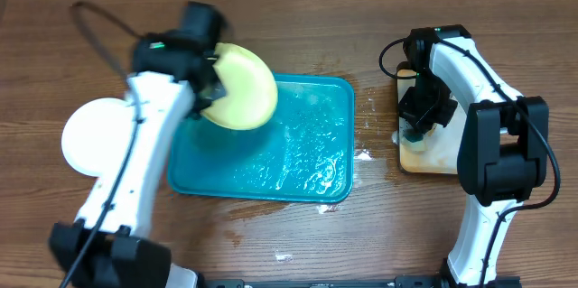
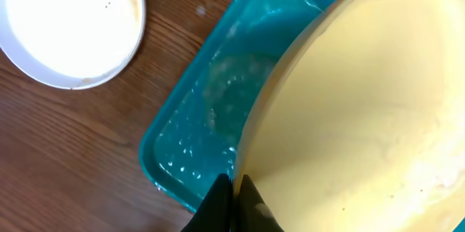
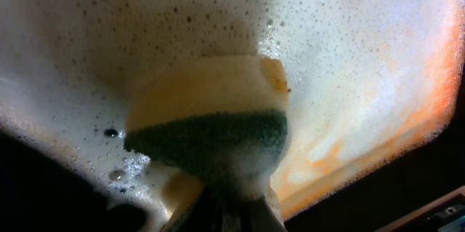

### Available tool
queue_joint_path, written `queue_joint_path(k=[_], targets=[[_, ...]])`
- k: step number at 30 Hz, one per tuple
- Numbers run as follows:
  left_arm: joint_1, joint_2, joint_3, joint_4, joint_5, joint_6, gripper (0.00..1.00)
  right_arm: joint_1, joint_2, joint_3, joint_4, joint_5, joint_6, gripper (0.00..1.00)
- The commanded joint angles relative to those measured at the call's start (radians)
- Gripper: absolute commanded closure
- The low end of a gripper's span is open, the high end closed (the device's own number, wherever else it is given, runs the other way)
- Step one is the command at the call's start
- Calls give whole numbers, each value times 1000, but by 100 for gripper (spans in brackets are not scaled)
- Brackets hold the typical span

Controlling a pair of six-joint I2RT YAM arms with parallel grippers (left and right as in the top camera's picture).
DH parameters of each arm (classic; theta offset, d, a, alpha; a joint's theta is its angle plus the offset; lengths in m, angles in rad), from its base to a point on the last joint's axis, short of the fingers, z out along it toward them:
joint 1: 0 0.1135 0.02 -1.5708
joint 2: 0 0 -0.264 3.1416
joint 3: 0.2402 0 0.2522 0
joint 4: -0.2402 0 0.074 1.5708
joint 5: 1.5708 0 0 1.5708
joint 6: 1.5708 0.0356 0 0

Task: Clean dirty plates on tray and stack at the side
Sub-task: 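Lift the yellow plate upright with the left gripper and carry it left, then lower the yellow plate onto the white plate stack and release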

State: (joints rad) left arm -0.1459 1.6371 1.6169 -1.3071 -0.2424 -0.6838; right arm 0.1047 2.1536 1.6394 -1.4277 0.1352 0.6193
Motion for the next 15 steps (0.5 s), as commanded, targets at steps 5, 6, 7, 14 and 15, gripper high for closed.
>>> queue_joint_path(k=[5,6,7,14,15], targets=[[370,-199,-302,160,299,190,95,-7,-10,-6,-6,-6,-19,96],[438,-224,-356,189,336,209,96,-7,-10,-6,-6,-6,-19,96],[498,-243,-402,216,370,237,95,-7,-10,-6,-6,-6,-19,96],[849,-282,-571,330,587,328,96,-7,-10,-6,-8,-6,-23,96],[890,-282,-585,358,623,320,96,-7,-10,-6,-10,-6,-23,96]])
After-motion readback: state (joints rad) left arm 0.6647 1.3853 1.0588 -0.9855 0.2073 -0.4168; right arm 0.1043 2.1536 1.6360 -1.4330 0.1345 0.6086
